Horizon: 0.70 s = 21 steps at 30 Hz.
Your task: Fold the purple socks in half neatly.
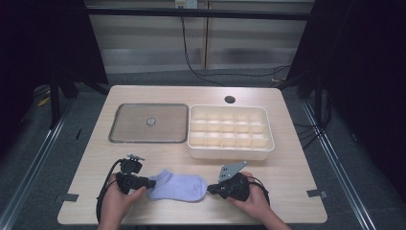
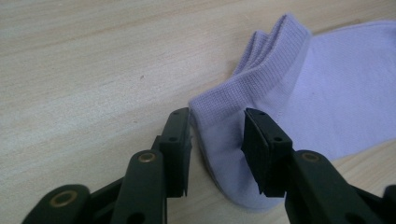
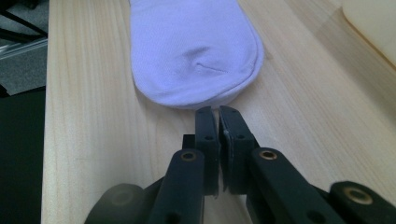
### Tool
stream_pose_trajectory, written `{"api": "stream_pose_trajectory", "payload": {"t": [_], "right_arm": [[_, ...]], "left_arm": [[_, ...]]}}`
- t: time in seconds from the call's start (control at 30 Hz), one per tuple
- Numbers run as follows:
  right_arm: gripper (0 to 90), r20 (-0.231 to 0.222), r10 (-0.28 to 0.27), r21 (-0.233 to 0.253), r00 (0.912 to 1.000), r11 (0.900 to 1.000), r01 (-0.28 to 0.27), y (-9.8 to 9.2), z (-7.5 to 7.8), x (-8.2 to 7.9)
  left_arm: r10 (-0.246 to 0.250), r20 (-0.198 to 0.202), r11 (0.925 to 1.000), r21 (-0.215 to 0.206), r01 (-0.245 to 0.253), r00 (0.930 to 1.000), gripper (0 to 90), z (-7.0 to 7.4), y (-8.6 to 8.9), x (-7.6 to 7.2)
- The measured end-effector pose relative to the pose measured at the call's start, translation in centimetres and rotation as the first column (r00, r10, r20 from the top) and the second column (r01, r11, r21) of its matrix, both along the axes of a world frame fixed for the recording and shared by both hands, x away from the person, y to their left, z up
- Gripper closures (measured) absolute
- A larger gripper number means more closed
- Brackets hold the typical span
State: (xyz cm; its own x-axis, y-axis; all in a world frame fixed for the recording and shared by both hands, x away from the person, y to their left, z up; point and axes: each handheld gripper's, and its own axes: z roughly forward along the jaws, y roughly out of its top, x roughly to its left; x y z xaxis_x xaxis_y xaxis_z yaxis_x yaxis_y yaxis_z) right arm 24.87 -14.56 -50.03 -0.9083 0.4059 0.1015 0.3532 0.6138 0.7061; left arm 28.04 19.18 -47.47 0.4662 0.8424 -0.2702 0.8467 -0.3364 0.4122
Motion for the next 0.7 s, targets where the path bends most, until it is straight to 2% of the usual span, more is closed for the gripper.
{"api": "stream_pose_trajectory", "payload": {"t": [0.13,0.3,0.63,0.7], "right_arm": [[86.6,0.001,0.001,0.001,1.0000,1.000,-0.001,-0.02,-0.03,0.00],[86.7,0.003,-0.001,0.004,1.0000,1.000,0.001,-0.02,-0.06,-0.02],[87.3,-0.005,-0.014,0.008,0.9999,1.000,0.014,0.00,-0.09,-0.04],[87.4,-0.004,-0.014,0.009,0.9999,1.000,0.014,0.02,-0.10,-0.04]], "left_arm": [[0.003,0.002,0.9999,0.012,-0.003,1.0000,66.8,0.01,-0.04,-0.06],[-0.003,0.015,0.9989,0.047,0.003,0.9999,72.7,0.07,-0.42,-0.24],[0.000,0.004,0.9983,0.059,0.000,1.0000,77.7,0.10,-0.79,-0.26],[0.005,-0.002,0.9987,0.051,-0.005,1.0000,80.0,0.06,-0.91,-0.29]]}}
